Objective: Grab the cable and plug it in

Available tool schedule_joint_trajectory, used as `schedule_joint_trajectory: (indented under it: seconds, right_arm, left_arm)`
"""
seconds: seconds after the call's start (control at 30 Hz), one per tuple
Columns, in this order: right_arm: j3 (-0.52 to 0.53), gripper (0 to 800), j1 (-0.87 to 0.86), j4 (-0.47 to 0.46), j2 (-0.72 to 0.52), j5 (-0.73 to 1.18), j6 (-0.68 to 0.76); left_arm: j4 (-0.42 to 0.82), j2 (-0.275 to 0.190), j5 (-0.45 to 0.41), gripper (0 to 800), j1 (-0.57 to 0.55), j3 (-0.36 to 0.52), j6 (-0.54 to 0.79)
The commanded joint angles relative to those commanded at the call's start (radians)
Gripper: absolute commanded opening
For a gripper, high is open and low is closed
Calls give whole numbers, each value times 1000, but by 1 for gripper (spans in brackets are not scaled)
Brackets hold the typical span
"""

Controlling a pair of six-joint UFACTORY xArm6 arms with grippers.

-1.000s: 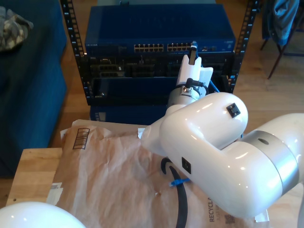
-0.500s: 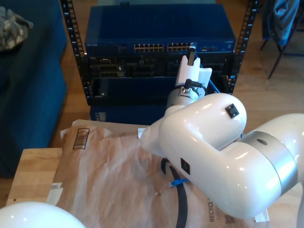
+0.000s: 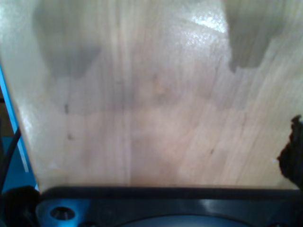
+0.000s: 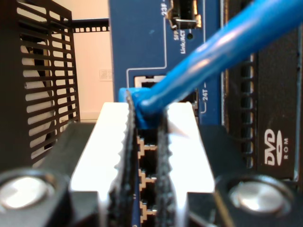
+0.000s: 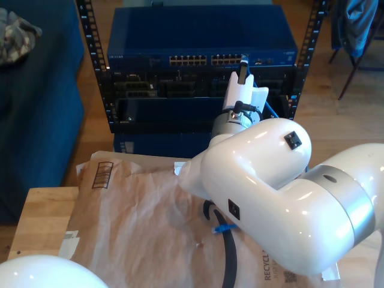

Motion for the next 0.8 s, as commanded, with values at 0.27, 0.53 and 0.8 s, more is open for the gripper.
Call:
schedule_joint_trajectory:
  seconds: [0.27, 0.53, 0.8]
  right_arm:
    - [-3, 1, -11, 0, 5, 2, 2]
    - [3, 1, -14, 0, 5, 2, 2]
    - [-6, 0, -14, 0, 5, 3, 3]
  left_arm:
    - [0, 0, 0, 800, 0, 0, 0]
    - [-2, 0, 0, 800, 0, 0, 0]
    - [0, 0, 0, 800, 0, 0, 0]
